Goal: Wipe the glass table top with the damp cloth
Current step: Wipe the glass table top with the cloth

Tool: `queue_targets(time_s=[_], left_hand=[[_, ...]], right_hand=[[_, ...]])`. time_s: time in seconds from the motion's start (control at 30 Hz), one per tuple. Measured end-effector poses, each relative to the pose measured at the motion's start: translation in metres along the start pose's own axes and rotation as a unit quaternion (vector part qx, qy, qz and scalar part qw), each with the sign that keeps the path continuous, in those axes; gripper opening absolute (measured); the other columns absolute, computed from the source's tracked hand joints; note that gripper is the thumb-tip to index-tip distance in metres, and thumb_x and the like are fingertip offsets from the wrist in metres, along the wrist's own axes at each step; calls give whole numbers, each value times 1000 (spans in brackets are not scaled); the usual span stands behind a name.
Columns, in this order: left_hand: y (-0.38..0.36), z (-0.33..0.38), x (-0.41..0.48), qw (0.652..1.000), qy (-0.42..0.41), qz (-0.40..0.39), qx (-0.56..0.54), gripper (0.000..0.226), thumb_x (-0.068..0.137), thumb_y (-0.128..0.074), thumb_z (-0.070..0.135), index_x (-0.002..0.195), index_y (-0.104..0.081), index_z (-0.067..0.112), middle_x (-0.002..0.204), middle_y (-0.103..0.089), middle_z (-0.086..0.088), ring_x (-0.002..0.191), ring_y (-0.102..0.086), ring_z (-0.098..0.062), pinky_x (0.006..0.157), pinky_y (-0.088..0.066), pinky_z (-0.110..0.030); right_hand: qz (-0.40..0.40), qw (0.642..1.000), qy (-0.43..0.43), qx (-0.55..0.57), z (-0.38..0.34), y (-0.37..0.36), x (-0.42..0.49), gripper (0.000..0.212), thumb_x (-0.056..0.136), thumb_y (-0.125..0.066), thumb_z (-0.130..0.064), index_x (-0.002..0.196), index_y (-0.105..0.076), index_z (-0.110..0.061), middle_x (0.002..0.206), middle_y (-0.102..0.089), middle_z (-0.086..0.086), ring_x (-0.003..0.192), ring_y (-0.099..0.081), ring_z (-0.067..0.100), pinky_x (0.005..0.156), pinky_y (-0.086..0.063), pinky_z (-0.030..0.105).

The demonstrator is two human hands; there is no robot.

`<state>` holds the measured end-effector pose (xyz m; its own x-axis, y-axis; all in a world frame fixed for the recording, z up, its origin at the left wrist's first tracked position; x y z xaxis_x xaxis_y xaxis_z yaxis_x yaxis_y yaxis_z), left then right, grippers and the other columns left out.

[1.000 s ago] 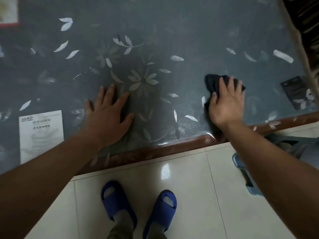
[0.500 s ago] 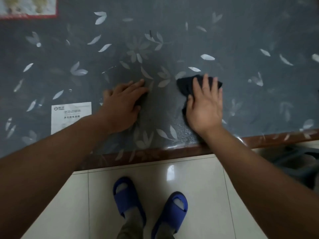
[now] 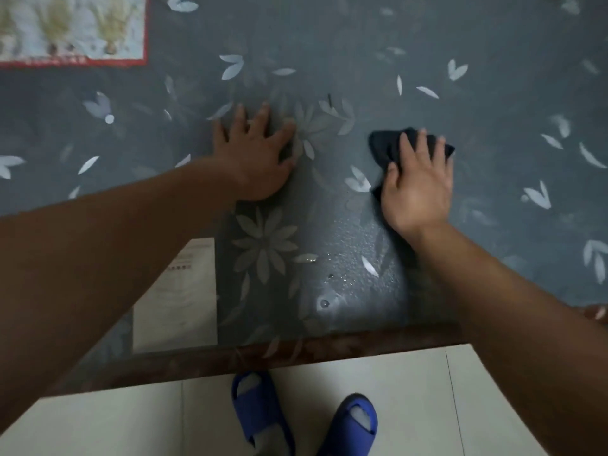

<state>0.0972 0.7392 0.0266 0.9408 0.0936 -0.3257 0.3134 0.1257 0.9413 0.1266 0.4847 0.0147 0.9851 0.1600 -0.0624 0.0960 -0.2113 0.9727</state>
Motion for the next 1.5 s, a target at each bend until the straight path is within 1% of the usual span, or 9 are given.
queue_targets(time_s=[0.27, 0.47, 0.67, 0.9, 0.97, 1.03, 1.17, 1.37, 1.5], left_hand=[[8, -21, -2, 999, -42, 29, 13, 56, 98, -34, 50, 150, -15, 50, 161, -10, -2, 144, -13, -37, 112, -15, -55], [6, -23, 0, 998, -48, 27, -5, 56, 97, -35, 51, 149, -14, 50, 161, -9, -1, 145, -10, -35, 112, -12, -55], [16, -26, 3, 998, -64, 25, -16, 58, 91, -43, 53, 145, -21, 50, 153, -20, -1, 137, -21, -35, 109, -18, -55], [32, -24, 13, 998, -64, 16, -20, 57, 84, -52, 56, 138, -35, 46, 136, -35, -2, 124, -32, -33, 106, -22, -53], [39, -28, 23, 998, -60, 27, -22, 54, 82, -51, 58, 133, -43, 41, 131, -41, -3, 122, -36, -32, 105, -24, -52], [45, -31, 38, 997, -44, 45, -37, 57, 80, -51, 62, 130, -48, 33, 129, -44, -5, 123, -38, -32, 105, -24, -51], [55, -36, 87, 997, 18, 10, -68, 97, 71, -62, 72, 149, -24, 31, 161, -12, -9, 148, -9, -34, 117, -8, -59], [69, -45, 143, 989, 84, -96, -78, 144, 45, -71, 85, 152, 14, 38, 161, 24, -5, 147, 21, -34, 114, 4, -66], [71, -41, 145, 986, 92, -109, -86, 146, 43, -74, 81, 151, 14, 40, 161, 25, -3, 147, 22, -33, 113, 2, -68]], right_hand=[[-56, 972, 228, 4, -51, -11, -44, 58, 95, -42, -29, 151, -39, -16, 162, -29, 9, 152, -16, 34, 123, -12, 52], [2, 999, -35, -17, -17, 2, 75, 58, 101, -32, -33, 156, -27, -16, 166, -16, 8, 153, -6, 35, 124, -4, 50], [-72, 974, 214, -12, -41, -2, 17, 57, 99, -36, -32, 155, -32, -18, 165, -20, 4, 154, -8, 29, 125, -6, 47], [-14, 1000, -2, -22, 2, 12, 140, 59, 99, -32, -33, 154, -30, -14, 165, -18, 11, 152, -9, 37, 124, -7, 49], [4, 1000, -1, -18, -18, 7, 139, 59, 98, -33, -31, 154, -29, -13, 165, -20, 11, 152, -11, 37, 123, -9, 50], [-3, 995, 100, -5, -29, 4, 116, 60, 95, -34, -29, 153, -34, -12, 163, -25, 12, 151, -17, 36, 123, -13, 51], [-59, 970, 235, 11, 6, 10, 101, 57, 95, -36, -27, 149, -42, -9, 160, -30, 14, 151, -20, 36, 122, -19, 52], [-5, 1000, 18, 4, 8, 21, 230, 65, 91, -28, -34, 153, -34, -12, 163, -24, 13, 151, -15, 39, 123, -11, 51], [-22, 983, 183, 1, -50, 7, 209, 60, 93, -38, -28, 150, -38, -14, 160, -31, 12, 150, -19, 36, 121, -18, 55]])
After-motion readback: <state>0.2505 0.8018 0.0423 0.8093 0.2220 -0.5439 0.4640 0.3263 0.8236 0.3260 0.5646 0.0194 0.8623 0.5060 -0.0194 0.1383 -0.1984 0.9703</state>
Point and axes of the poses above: each hand's wrist, its own x-axis towards the middle knuckle, its own y-axis out of the back of the hand, z = x × y, the point moved 1 cm from there along x, towards the middle knuckle
